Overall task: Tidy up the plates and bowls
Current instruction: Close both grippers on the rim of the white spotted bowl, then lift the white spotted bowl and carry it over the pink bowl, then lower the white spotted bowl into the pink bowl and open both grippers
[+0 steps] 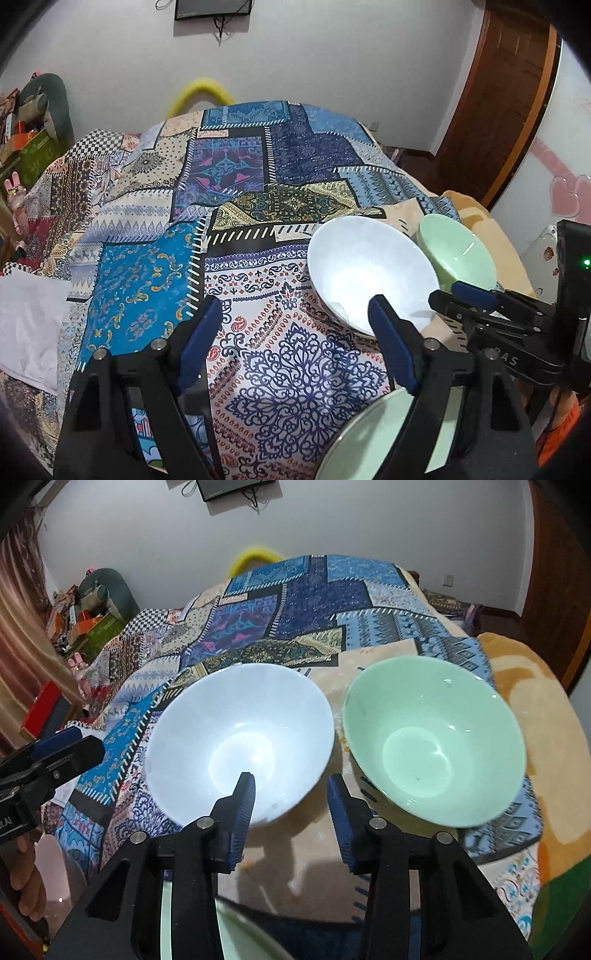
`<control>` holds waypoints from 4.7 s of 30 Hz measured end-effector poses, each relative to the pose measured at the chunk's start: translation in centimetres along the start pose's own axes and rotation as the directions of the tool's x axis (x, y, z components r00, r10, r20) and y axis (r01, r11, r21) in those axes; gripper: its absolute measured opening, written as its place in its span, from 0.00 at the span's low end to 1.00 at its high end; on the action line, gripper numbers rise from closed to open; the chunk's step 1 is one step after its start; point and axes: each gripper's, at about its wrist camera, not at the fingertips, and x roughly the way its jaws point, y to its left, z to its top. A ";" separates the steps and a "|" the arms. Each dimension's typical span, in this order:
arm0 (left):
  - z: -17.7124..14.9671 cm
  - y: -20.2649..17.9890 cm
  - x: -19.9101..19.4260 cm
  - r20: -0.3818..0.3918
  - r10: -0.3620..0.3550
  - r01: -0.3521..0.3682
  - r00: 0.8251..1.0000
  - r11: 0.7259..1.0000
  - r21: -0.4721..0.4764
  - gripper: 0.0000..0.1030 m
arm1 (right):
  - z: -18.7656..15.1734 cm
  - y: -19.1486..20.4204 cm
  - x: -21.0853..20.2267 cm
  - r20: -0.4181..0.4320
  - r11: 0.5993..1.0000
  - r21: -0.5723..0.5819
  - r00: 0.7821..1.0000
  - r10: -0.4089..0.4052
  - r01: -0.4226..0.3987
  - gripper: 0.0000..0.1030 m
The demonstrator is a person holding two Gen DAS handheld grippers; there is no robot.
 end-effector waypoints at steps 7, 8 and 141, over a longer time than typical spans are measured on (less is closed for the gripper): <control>0.7 0.2 3.0 -0.063 -0.003 0.004 0.998 1.000 0.010 0.61 | 0.0 -0.3 1.2 -0.024 1.000 0.007 1.000 0.011 -0.011 0.29; 0.7 0.1 3.4 -0.072 -0.003 0.004 0.997 1.000 0.018 0.59 | 0.0 -0.4 1.3 -0.024 1.000 0.009 1.000 0.015 -0.015 0.28; -17.4 10.7 -12.5 -0.186 0.251 -0.280 0.950 0.948 -0.151 0.21 | -10.0 15.1 -5.6 -0.103 0.938 -0.241 0.968 0.230 -0.249 0.28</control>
